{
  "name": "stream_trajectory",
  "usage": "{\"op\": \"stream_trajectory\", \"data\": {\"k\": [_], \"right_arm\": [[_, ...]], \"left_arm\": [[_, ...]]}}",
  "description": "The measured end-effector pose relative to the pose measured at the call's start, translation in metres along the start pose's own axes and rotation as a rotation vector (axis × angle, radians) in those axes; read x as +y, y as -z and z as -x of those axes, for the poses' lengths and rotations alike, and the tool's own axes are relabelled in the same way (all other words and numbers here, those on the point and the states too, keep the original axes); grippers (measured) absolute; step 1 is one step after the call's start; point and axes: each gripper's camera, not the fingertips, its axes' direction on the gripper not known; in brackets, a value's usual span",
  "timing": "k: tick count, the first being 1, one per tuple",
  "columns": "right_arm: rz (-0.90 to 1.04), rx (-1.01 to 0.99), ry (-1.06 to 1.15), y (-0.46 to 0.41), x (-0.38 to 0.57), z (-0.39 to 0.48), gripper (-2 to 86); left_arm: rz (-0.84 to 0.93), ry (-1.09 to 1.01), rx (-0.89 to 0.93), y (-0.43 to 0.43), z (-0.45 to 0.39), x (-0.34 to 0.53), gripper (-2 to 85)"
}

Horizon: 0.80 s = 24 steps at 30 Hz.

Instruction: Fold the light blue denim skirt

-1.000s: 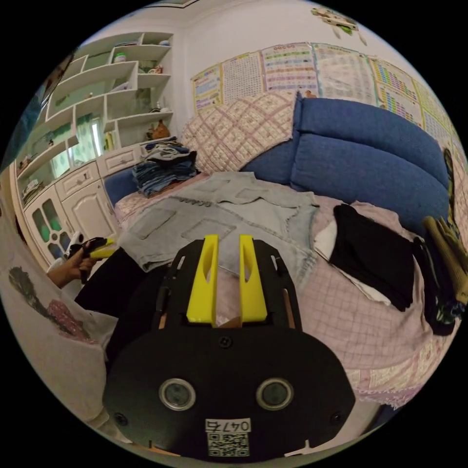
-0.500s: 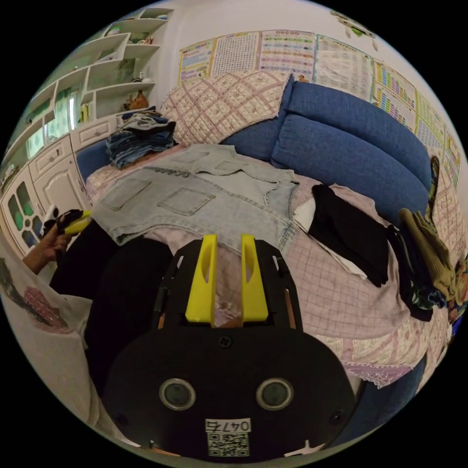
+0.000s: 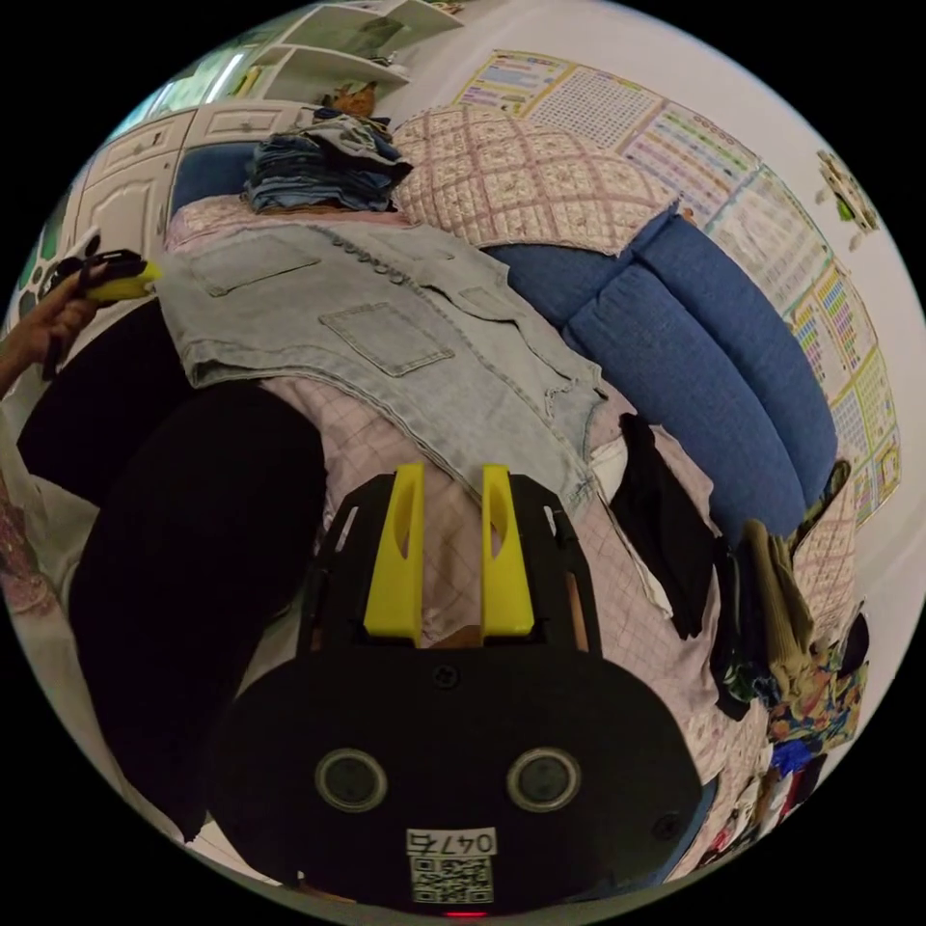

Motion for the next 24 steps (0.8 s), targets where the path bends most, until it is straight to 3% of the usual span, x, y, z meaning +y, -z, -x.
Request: {"op": "stream_trajectory", "data": {"k": [7,24], "right_arm": [[0.023,0.047,-0.023,0.004,-0.003,-0.009,5.5],[0.071,0.260,-0.122,-0.012,-0.003,-0.051,5.1]], "left_arm": [[-0.100,-0.061,0.222,0.020,0.004,0.040,-0.9],[-0.202,-0.353,0.311,-0.028,-0.063,0.112,-1.0]]}}
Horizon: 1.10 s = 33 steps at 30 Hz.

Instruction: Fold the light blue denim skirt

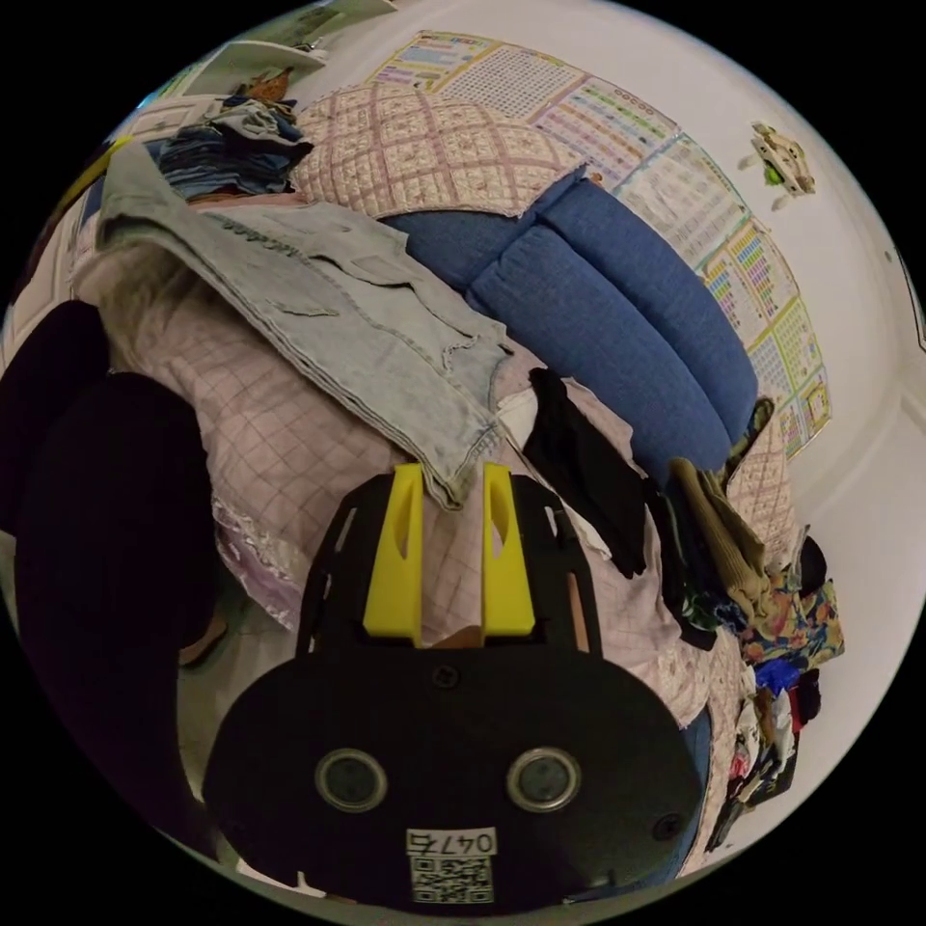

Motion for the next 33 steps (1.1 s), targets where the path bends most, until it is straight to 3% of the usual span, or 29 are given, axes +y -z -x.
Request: {"op": "stream_trajectory", "data": {"k": [9,13,19,24,27,29,33], "right_arm": [[-0.059,0.056,0.099,-0.037,-0.026,-0.002,1.2],[-0.120,0.145,0.184,-0.037,-0.078,-0.030,0.7],[-0.226,0.106,0.330,-0.003,-0.119,-0.065,0.6],[-0.244,-0.096,0.392,0.014,-0.110,-0.075,0.6],[-0.197,-0.328,0.373,-0.008,-0.108,-0.078,0.6],[-0.123,-0.466,0.394,-0.055,-0.115,-0.066,0.6],[-0.062,-0.509,0.392,-0.136,-0.146,-0.061,0.6]], "left_arm": [[-0.062,-0.051,0.023,-0.057,-0.014,0.058,-1.0],[-0.100,-0.198,0.028,-0.091,-0.042,0.060,-1.0],[-0.181,-0.381,0.022,-0.114,-0.099,0.064,-1.0],[-0.217,-0.400,0.023,-0.113,-0.134,0.104,-1.0],[-0.142,-0.395,-0.156,-0.129,-0.153,0.122,-1.0],[-0.031,-0.360,-0.332,-0.166,-0.144,0.124,-1.0],[-0.040,-0.267,-0.273,-0.231,-0.115,0.106,-1.0]]}}
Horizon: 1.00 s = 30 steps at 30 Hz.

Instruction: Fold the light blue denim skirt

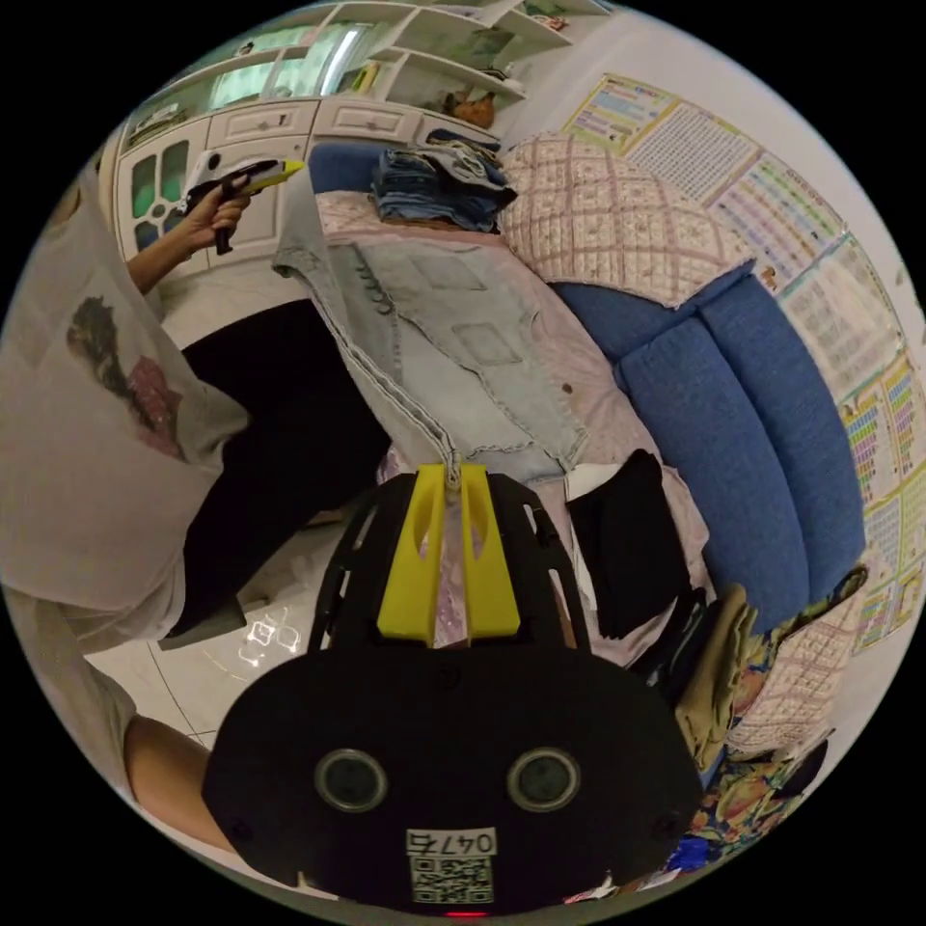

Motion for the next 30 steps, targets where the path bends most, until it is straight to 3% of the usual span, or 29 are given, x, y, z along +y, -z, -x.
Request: {"op": "stream_trajectory", "data": {"k": [4,14,24,28,30], "right_arm": [[-0.045,-0.090,-0.068,-0.065,-0.036,-0.088,0.6],[0.243,-0.239,-0.305,-0.316,-0.121,-0.239,0.6],[0.252,-0.316,-0.405,-0.425,-0.137,-0.254,1.1],[0.184,-0.209,-0.514,-0.447,-0.137,-0.242,4.3],[0.123,-0.089,-0.544,-0.436,-0.144,-0.229,5.2]], "left_arm": [[0.078,0.132,-0.083,-0.124,0.030,-0.059,-1.0],[0.520,0.192,-0.364,-0.495,0.133,-0.160,-1.0],[0.645,0.267,-0.435,-0.649,0.216,-0.143,0.4],[0.652,0.289,-0.345,-0.682,0.248,-0.131,10.6],[0.642,0.267,-0.345,-0.688,0.254,-0.135,11.7]]}}
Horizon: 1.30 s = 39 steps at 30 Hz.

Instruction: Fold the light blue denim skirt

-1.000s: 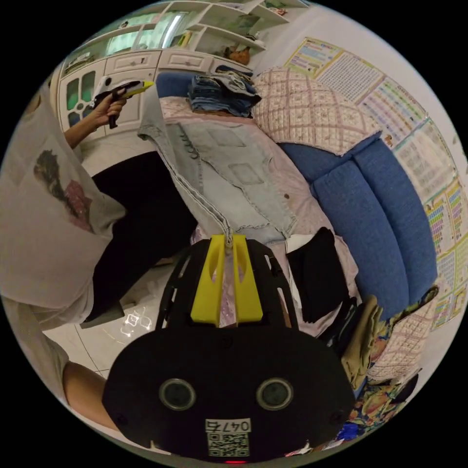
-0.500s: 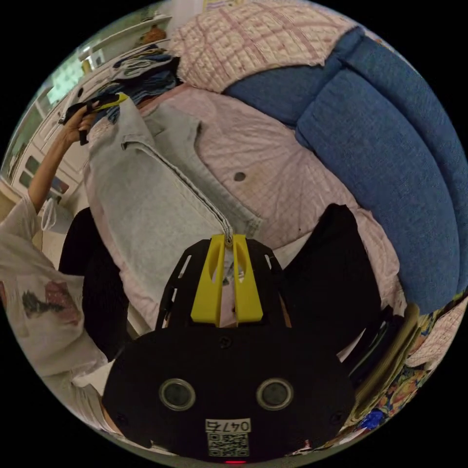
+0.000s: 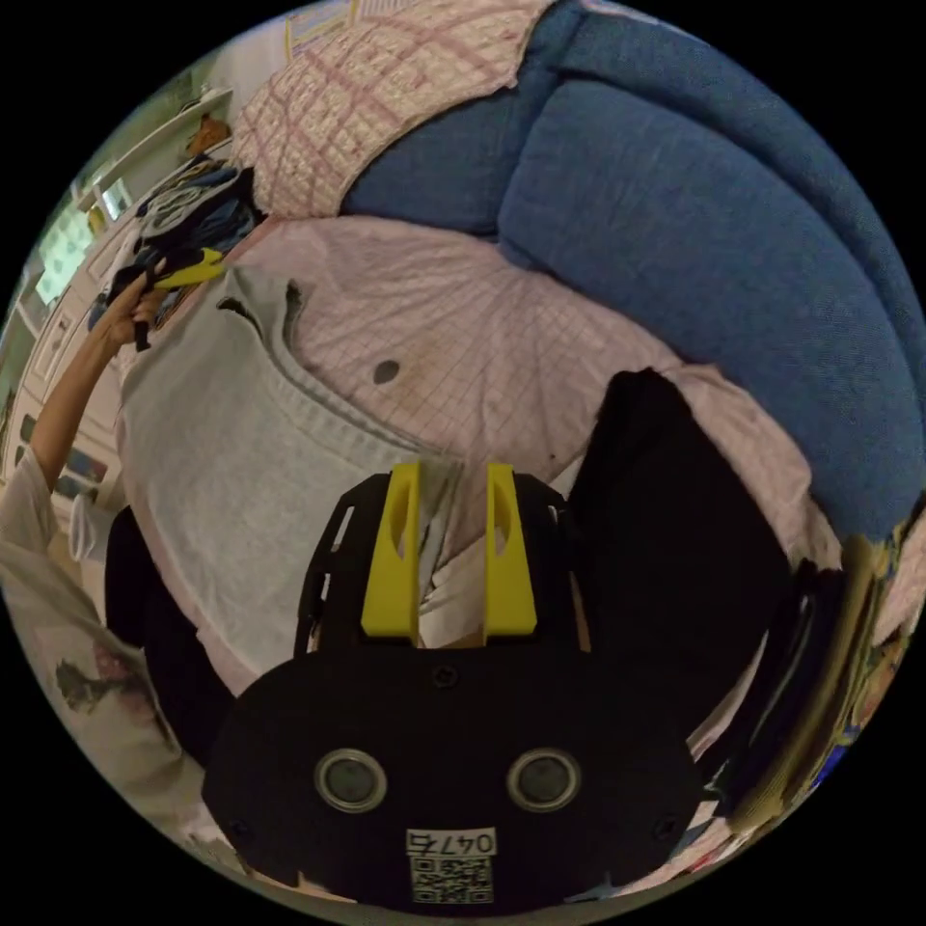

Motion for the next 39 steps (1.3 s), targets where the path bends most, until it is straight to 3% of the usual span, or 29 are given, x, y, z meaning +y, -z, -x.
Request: {"op": "stream_trajectory", "data": {"k": [2,4,8,14,18,23,27,31,34,39], "right_arm": [[-0.181,0.086,0.065,0.025,-0.001,0.045,5.4],[-0.241,0.070,0.191,0.034,-0.010,0.090,5.6],[-0.245,-0.029,0.429,0.022,-0.043,0.188,5.6],[-0.264,-0.030,0.501,-0.037,-0.106,0.266,4.0],[-0.218,-0.101,0.504,-0.077,-0.129,0.286,3.1],[-0.122,-0.046,0.532,-0.100,-0.123,0.323,0.7],[-0.196,-0.062,0.476,-0.076,-0.105,0.329,0.3],[-0.074,-0.024,0.453,-0.115,-0.081,0.337,0.3],[-0.095,-0.066,0.358,-0.124,-0.052,0.337,0.6],[-0.157,-0.055,0.259,-0.069,0.008,0.320,2.4]], "left_arm": [[-0.037,-0.047,0.008,0.008,-0.001,-0.006,11.9],[-0.082,-0.112,0.027,0.023,-0.004,0.000,11.7],[-0.163,-0.320,-0.003,0.064,-0.012,0.065,10.8],[-0.182,-0.422,-0.144,0.068,0.025,0.218,8.3],[-0.140,-0.480,-0.226,0.039,0.054,0.285,7.2],[-0.114,-0.471,-0.283,-0.009,0.101,0.322,6.9],[-0.160,-0.459,-0.289,-0.029,0.128,0.328,6.5],[-0.149,-0.418,-0.315,-0.059,0.158,0.325,6.2],[-0.171,-0.409,-0.314,-0.074,0.171,0.327,6.2],[-0.004,-0.357,-0.505,-0.134,0.218,0.317,5.8]]}}
